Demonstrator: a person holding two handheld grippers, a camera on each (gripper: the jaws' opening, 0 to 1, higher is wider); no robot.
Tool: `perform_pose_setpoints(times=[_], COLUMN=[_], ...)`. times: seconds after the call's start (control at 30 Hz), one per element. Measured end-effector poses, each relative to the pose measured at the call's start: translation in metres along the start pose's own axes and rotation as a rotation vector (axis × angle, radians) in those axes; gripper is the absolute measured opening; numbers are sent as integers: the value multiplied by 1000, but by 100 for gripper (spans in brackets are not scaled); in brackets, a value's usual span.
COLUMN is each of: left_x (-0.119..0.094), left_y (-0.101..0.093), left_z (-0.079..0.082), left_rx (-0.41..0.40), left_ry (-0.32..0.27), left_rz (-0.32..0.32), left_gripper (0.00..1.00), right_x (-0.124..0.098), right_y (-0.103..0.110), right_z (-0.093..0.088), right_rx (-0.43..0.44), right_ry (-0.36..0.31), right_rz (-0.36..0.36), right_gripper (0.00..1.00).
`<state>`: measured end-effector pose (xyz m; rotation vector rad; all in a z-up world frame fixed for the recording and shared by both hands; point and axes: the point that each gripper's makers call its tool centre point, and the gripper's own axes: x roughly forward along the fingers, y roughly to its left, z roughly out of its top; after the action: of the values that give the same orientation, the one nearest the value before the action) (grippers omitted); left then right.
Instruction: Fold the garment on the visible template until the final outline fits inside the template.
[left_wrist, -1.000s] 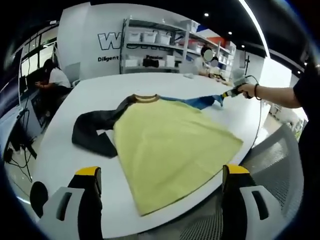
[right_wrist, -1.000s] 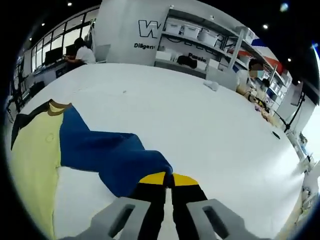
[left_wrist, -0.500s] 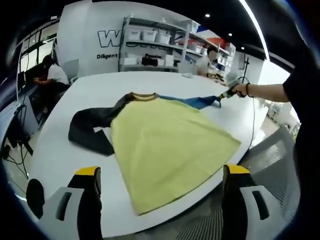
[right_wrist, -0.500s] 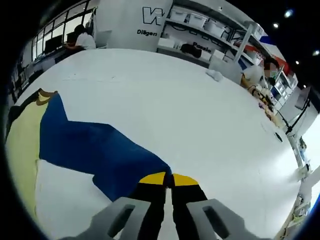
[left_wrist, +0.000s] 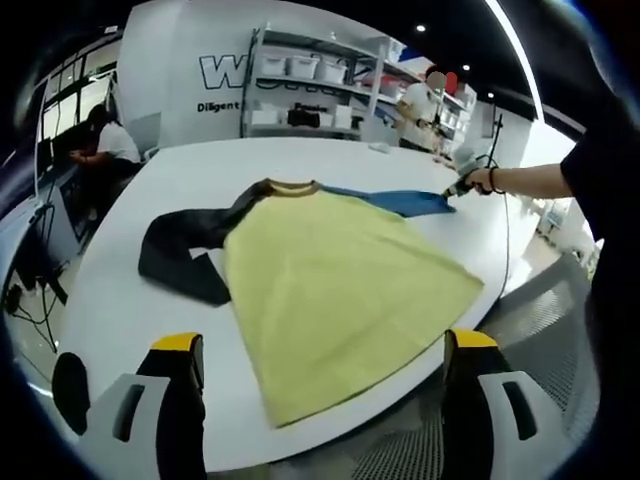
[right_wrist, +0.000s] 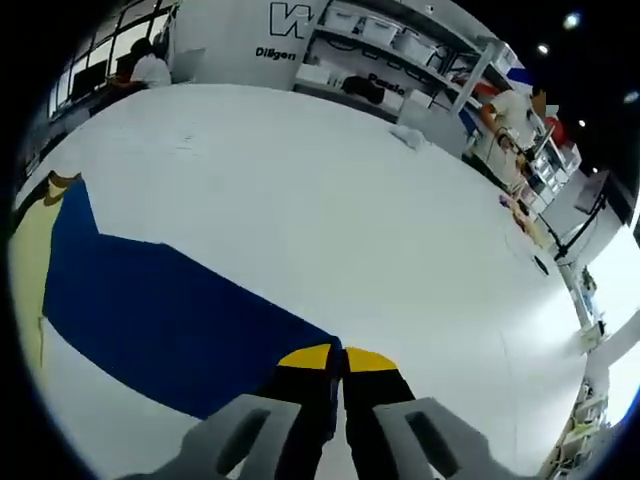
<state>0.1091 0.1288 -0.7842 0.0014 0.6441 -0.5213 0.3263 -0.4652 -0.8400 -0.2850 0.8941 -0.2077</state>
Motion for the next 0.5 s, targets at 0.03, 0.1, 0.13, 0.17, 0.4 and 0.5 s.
perform_pose_setpoints(times=[0.03,0.1,0.13,0.17,0.4,0.5], left_x=[0,0,0,0,0,0], left_y=[0,-1,-1,-1,-3,-4], left_z=[-1,-1,-1,0,-2,-2], left_rx=[2,3,4,5,11,15], left_ry=[2,3,3,2,7,12], left_rz=[-1,-2,-1,-3,-12,-17], left_gripper=[95,95,95,95,95,95], right_x=[0,5,7,12,23,23], right_y=[0,-3,-5,-10,-16,-16], right_z=[-5,-10,-12,-14,-25,-26], right_rx=[-18,-37,-38,-44,-54,-47], right_ry=[22,45,48,65,114,122], right_rz=[-3,-2,-3,-2,12,20], right_gripper=[0,0,0,0,0,0])
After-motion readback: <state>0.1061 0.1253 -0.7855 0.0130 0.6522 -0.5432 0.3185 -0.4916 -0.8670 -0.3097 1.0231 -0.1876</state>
